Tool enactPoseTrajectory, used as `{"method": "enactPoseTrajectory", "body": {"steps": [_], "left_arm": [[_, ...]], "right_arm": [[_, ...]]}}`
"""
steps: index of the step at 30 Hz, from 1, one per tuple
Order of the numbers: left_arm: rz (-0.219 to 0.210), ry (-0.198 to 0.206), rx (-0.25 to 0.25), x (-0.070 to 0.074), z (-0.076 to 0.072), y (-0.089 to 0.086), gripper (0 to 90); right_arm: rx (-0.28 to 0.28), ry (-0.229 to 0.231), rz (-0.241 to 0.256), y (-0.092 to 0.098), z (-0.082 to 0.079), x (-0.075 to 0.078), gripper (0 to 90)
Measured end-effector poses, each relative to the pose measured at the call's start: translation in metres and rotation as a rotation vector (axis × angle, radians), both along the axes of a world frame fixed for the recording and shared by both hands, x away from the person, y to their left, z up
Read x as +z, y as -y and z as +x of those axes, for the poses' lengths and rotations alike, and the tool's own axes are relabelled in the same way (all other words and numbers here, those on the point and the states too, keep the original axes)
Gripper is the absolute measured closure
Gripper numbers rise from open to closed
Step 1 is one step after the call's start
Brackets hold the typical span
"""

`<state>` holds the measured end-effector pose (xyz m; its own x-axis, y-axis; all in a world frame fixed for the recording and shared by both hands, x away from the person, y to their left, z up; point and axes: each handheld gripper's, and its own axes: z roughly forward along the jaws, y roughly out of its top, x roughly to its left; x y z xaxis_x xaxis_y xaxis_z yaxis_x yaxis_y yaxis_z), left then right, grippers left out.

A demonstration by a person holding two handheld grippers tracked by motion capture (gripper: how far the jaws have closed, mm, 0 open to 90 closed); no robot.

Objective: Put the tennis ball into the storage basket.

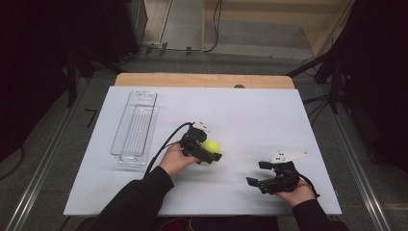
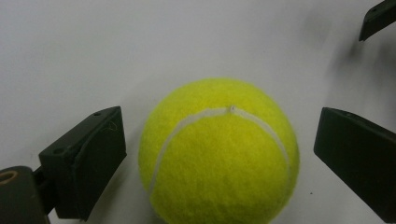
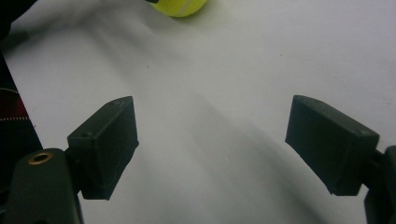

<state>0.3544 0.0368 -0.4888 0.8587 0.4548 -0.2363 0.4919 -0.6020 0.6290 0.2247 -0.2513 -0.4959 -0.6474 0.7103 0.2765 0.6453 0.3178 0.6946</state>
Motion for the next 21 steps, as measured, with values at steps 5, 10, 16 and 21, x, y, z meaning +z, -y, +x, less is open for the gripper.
{"method": "enactPoseTrajectory", "body": {"steps": [5,10,16,21], "left_arm": [[0.044,0.028,0.005,-0.0053,-0.0024,0.0026,4.3],[0.059,0.043,0.002,-0.0092,-0.0029,0.0034,4.5],[0.087,0.077,0.005,-0.0102,-0.0064,0.0053,7.7],[0.051,0.097,0.001,-0.0083,-0.0089,0.0025,22.4]], "right_arm": [[0.002,-0.001,-0.002,0.0001,0.0,-0.0002,14.9],[0.003,0.0,0.0,-0.0001,-0.0001,-0.0001,14.8],[0.002,0.0,-0.002,0.0001,-0.0002,0.0,14.9],[0.002,0.003,0.0,-0.0002,-0.0004,0.0003,14.9]]}}
